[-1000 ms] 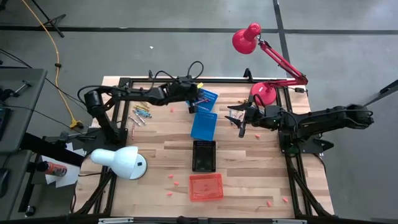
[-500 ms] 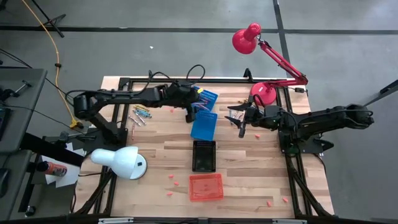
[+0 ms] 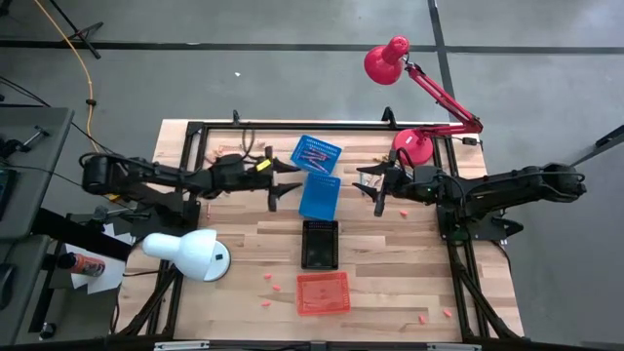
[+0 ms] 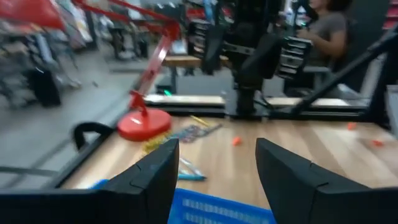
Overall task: Sort crayons
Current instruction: Put the pink crayon into the top blue bin
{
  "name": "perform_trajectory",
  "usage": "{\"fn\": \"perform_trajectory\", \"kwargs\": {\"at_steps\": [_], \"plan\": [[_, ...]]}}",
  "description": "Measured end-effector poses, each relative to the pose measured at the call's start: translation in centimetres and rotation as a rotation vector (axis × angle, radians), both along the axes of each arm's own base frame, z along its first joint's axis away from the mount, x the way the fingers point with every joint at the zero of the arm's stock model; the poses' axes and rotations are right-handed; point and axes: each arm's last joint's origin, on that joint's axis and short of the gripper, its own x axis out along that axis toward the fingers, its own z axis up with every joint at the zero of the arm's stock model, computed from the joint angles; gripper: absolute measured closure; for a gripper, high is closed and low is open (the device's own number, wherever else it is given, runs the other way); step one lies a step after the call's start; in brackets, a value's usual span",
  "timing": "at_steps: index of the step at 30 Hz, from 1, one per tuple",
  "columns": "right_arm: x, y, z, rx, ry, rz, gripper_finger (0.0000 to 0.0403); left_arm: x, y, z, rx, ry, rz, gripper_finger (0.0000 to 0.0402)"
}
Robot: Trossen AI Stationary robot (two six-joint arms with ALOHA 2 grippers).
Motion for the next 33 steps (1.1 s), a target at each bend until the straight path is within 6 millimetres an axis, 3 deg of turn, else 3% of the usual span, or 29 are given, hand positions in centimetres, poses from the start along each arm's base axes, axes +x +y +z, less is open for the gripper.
{"fn": "perform_trajectory", "kwargs": {"at_steps": [12,30,33], "plan": [[0.0,-0.3,-0.1,0.021,0.006,-0.016,0.0206,-0.5,0.0,-0.3,0.107,0.016,0.027,0.02],[-0.1,-0.3,-0.7,0.088,0.048,-0.026,0.0206,-0.5,0.0,-0.7,0.112,0.055,0.025,0.02],[-0.3,-0.5,-1.2,0.177,0.062,-0.114,0.0206,-0.5,0.0,-0.6,0.121,0.046,0.026,0.02]]}}
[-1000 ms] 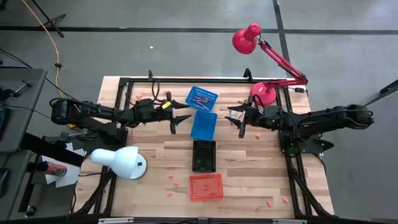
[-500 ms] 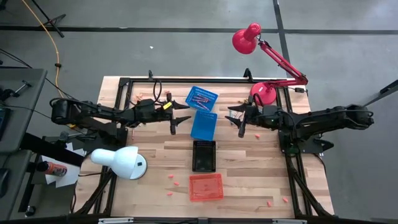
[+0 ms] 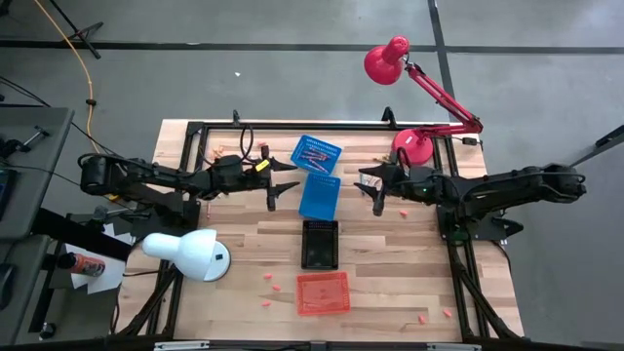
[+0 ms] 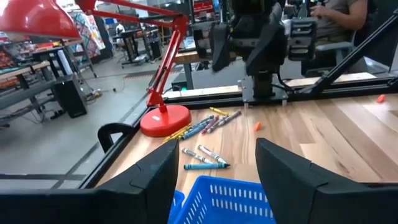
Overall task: Sort crayons
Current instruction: Put the pink crayon into the top blue bin
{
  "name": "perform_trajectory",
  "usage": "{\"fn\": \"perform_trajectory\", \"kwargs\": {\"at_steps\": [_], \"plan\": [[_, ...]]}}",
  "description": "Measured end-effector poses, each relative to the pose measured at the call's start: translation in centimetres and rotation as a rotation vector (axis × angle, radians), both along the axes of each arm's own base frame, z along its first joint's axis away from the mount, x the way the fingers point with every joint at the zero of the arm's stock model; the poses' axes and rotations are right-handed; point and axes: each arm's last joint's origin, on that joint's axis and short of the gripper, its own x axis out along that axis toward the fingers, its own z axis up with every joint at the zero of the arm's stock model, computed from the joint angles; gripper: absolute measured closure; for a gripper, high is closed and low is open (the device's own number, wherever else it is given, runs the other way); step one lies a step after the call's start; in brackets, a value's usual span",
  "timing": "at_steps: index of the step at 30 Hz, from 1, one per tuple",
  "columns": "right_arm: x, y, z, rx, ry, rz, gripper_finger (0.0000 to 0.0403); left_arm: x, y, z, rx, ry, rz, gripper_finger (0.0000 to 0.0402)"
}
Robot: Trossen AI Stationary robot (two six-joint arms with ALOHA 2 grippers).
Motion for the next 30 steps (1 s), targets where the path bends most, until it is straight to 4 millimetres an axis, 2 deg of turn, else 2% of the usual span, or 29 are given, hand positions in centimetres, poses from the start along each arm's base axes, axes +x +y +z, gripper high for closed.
{"fn": "perform_trajectory", "kwargs": {"at_steps": [3,5,9,13,17,22,30], "plan": [[-0.7,-1.0,-1.1,0.152,0.018,-0.317,0.0206,0.0,0.0,0.3,0.006,-0.025,0.0,0.02],[-1.5,-2.1,-2.0,0.189,0.108,-0.475,0.0206,0.0,0.0,0.4,0.009,-0.039,0.0,0.02],[-2.5,-4.5,-1.5,0.377,0.339,-0.675,0.0206,0.0,0.0,0.7,0.03,-0.065,0.0,0.02],[-2.9,-6.7,-1.3,0.471,0.613,-0.833,0.0206,0.0,0.0,0.8,0.065,-0.067,0.0,0.02],[-2.5,-8.1,-3.1,0.543,0.809,-0.854,0.0206,0.0,0.0,0.8,0.067,-0.067,0.0,0.02],[-2.2,-8.6,-6.1,0.597,0.999,-0.808,0.0206,0.0,0.0,0.7,0.066,-0.064,0.001,0.02],[-2.1,-8.6,-6.8,0.584,1.035,-0.843,0.0206,0.0,0.0,0.6,0.062,-0.048,0.001,0.02]]}}
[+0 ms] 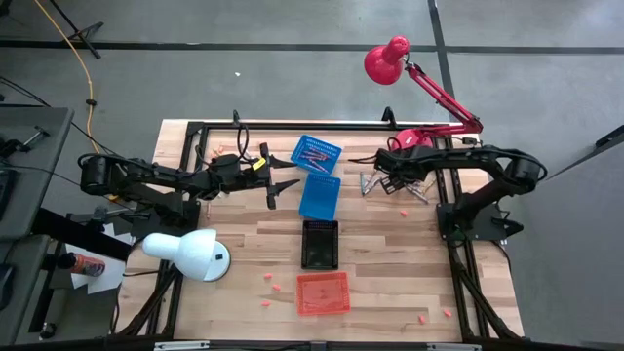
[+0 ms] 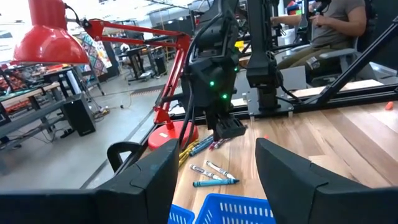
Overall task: Sort crayons
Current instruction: Put the pink crayon into the top blue bin
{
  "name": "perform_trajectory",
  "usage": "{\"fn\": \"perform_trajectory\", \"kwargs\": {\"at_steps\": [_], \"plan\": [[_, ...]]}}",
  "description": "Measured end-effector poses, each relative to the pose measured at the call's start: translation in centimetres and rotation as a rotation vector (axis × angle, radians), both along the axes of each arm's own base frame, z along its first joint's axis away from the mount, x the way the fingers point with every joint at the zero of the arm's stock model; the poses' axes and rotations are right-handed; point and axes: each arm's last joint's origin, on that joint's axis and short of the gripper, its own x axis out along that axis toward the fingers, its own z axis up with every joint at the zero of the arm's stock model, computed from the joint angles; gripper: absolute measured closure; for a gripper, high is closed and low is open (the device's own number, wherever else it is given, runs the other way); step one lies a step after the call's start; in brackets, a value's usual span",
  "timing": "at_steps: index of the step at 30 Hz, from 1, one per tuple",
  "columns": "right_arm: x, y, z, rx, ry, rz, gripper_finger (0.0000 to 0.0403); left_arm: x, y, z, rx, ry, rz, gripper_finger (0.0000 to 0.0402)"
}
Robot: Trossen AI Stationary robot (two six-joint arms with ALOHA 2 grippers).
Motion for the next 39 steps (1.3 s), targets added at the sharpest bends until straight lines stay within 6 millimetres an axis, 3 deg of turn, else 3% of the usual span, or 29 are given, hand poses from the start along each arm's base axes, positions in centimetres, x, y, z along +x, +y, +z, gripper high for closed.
{"fn": "perform_trajectory", "kwargs": {"at_steps": [4,10,21,39], "plan": [[-0.3,-0.1,0.1,-0.058,0.035,-0.035,0.0206,0.0,0.0,0.0,-0.004,0.0,0.001,0.02],[-0.2,0.0,-0.1,-0.01,0.024,-0.041,0.0206,0.0,0.0,0.0,-0.038,-0.002,0.001,0.02],[-0.1,-0.2,-1.8,-0.023,0.139,-0.071,0.0206,0.0,0.0,-0.1,-0.037,0.0,0.002,0.02],[1.0,1.9,-2.0,0.04,0.117,0.045,0.0206,0.0,0.0,0.0,-0.035,-0.007,0.001,0.02]]}}
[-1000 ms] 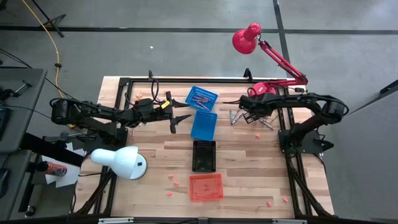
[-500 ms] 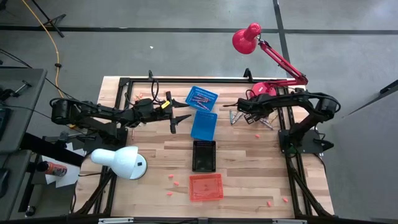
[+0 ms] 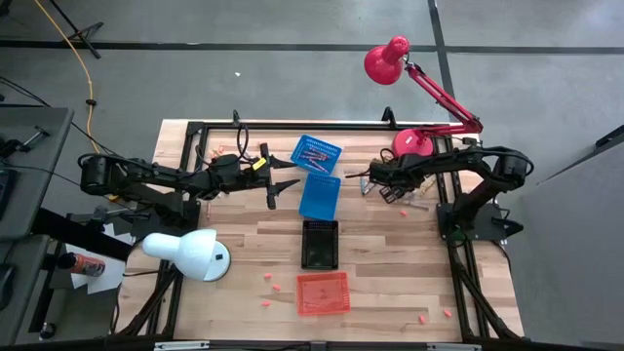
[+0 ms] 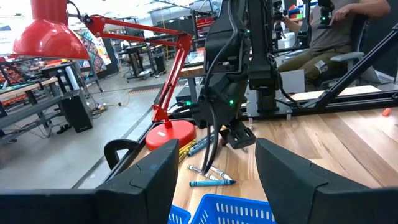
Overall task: Sort crayons
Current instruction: Put the pink crayon into the top blue bin
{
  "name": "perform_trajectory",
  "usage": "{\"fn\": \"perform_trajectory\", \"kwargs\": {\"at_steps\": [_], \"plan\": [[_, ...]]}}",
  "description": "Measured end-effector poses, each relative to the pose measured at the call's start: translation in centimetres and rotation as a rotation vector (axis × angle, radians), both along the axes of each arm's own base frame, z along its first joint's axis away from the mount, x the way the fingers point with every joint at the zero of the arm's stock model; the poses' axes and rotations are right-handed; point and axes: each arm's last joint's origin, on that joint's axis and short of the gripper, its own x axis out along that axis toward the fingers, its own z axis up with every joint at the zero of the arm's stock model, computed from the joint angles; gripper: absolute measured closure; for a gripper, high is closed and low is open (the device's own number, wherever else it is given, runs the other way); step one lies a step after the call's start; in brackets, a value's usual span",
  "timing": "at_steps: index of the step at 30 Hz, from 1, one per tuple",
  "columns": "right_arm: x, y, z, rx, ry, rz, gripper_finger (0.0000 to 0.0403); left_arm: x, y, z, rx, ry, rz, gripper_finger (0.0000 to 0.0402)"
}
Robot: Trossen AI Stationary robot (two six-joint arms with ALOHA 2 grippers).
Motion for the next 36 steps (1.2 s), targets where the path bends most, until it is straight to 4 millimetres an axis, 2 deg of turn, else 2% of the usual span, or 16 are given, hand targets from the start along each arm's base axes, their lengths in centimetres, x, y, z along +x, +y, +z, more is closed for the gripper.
{"fn": "perform_trajectory", "kwargs": {"at_steps": [12,21,31,36], "plan": [[0.1,-1.2,0.0,0.166,0.023,0.339,0.0206,0.1,0.0,0.3,0.016,-0.015,0.0,0.02],[-0.7,-2.8,-0.1,0.318,-0.038,0.439,0.0207,0.1,0.0,0.3,0.046,-0.01,0.001,0.02],[-0.8,-2.8,-0.1,0.418,-0.084,0.534,0.0208,0.1,0.0,0.4,0.036,-0.012,0.001,0.02],[-0.8,-2.7,-0.2,0.429,-0.088,0.559,0.0247,0.1,0.0,0.3,0.036,-0.011,0.001,0.02]]}}
